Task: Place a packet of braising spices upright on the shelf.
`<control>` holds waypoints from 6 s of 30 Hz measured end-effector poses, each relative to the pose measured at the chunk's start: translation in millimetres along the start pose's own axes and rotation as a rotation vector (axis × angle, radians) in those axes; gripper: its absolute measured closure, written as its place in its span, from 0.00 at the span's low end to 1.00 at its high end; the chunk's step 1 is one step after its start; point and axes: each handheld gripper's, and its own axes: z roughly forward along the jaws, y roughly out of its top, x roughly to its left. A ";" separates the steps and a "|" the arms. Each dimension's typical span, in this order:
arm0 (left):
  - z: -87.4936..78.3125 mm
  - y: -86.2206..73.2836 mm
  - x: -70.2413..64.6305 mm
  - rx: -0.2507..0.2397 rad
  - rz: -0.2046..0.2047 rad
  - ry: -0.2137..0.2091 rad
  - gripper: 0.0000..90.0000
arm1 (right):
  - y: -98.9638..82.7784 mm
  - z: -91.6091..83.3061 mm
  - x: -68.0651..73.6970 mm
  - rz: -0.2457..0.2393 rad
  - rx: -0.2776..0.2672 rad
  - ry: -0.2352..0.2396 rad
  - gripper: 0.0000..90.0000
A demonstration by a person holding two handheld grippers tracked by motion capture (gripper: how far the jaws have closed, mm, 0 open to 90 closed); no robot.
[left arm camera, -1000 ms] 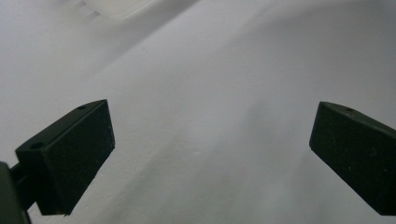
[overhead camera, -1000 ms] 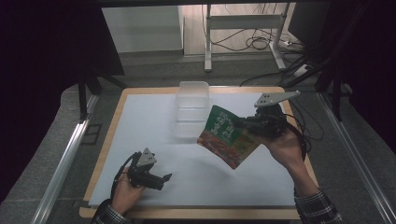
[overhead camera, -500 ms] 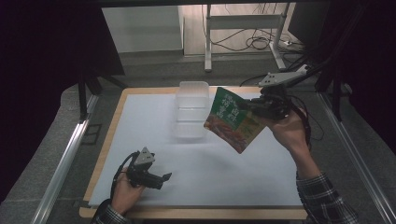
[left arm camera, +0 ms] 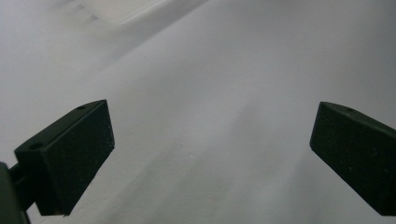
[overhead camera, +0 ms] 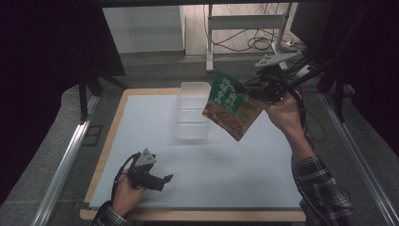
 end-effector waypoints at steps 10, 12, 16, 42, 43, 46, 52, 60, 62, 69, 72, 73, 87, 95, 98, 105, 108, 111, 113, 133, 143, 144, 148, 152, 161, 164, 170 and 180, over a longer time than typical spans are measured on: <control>-1.3 -0.5 1.6 -0.024 -0.010 -0.021 0.00 | 20.2 22.1 -6.3 -0.011 -0.021 0.001 0.99; -1.8 -0.5 1.5 -0.029 -0.008 -0.024 0.00 | 24.7 26.9 -6.7 -0.010 -0.028 0.004 0.99; -2.4 -0.5 1.8 -0.033 -0.007 -0.022 0.00 | 30.4 34.5 -7.6 -0.002 -0.042 0.016 0.99; -3.3 -0.5 1.6 -0.042 -0.012 -0.022 0.00 | 54.8 117.7 5.4 -0.042 -0.043 0.062 0.99; -3.3 -0.5 1.6 -0.042 -0.012 -0.022 0.00 | 53.3 120.2 5.3 -0.041 -0.035 0.067 0.99; -3.2 -0.5 1.6 -0.043 -0.011 -0.021 0.00 | 48.5 127.2 4.9 -0.038 -0.012 0.076 0.99; -2.9 -0.4 1.4 -0.042 -0.011 -0.021 0.00 | 40.4 139.3 2.6 -0.024 0.034 0.090 0.99; -3.2 -0.5 2.2 -0.033 -0.003 -0.020 0.00 | 31.1 157.4 2.2 -0.023 0.090 0.093 0.99; -3.0 -0.5 2.1 -0.032 -0.005 -0.021 0.00 | 28.5 162.4 1.2 -0.013 0.098 0.098 0.99; -2.5 -0.5 1.8 -0.027 -0.004 -0.022 0.00 | 20.1 179.3 3.0 -0.016 0.142 0.101 0.99; -2.5 -0.5 1.9 -0.026 -0.004 -0.022 0.00 | 18.9 184.4 2.0 -0.004 0.125 0.103 0.99; -2.0 -0.6 1.6 -0.025 -0.005 -0.023 0.00 | 18.7 188.4 1.4 -0.009 0.124 0.081 0.99; -2.2 -0.7 1.8 -0.024 -0.004 -0.017 0.00 | 17.7 183.1 -2.8 -0.017 0.095 0.065 0.88; -1.5 -0.6 1.3 -0.020 -0.003 -0.017 0.00 | 16.0 174.1 -6.5 -0.021 0.073 0.027 0.72; -1.4 -0.5 1.1 -0.020 -0.003 -0.017 0.00 | 15.5 171.7 -7.1 -0.025 0.064 0.022 0.69; -1.3 -0.6 1.1 -0.017 -0.001 -0.017 0.00 | 14.6 164.3 -6.9 -0.038 0.043 -0.003 0.54; -1.0 -0.5 0.8 -0.015 0.001 -0.017 0.00 | 13.4 160.7 -7.3 -0.040 0.036 -0.024 0.46; -0.7 -0.4 0.5 -0.012 0.002 -0.019 0.00 | 12.1 158.7 -6.8 -0.042 0.032 -0.028 0.43; -0.2 -0.5 0.3 -0.010 0.004 -0.019 0.00 | 10.9 157.2 -6.4 -0.045 0.029 -0.031 0.41; 0.5 -0.3 -0.6 -0.005 0.012 -0.020 0.00 | -4.0 135.5 -11.2 -0.018 0.014 -0.022 0.14; 1.0 -0.4 -1.0 -0.003 0.012 -0.022 0.00 | -14.9 125.5 -15.9 0.010 0.015 -0.002 0.03; 0.9 -0.4 -0.9 -0.003 0.013 -0.021 0.00 | -17.7 124.3 -16.4 0.016 0.012 0.005 0.02; 0.8 -0.4 -0.8 -0.003 0.012 -0.021 0.00 | -23.7 120.5 -16.1 0.020 -0.003 0.019 0.00; 1.0 -0.4 -0.9 -0.003 0.013 -0.023 0.00 | -27.5 117.1 -14.8 0.019 -0.017 0.024 0.00; 1.1 -0.3 -0.9 -0.002 0.014 -0.021 0.00 | -40.9 107.3 -10.0 0.015 -0.029 0.015 0.00; 0.9 -0.3 -0.9 -0.002 0.014 -0.022 0.00 | -49.1 105.2 -8.8 0.026 -0.021 0.028 0.00; 1.0 -0.4 -0.8 -0.002 0.014 -0.021 0.00 | -61.4 104.4 -4.7 0.023 -0.006 0.029 0.00; 1.1 -0.6 -0.8 -0.005 0.010 -0.020 0.00 | -83.9 96.4 -0.5 0.034 -0.014 -0.006 0.00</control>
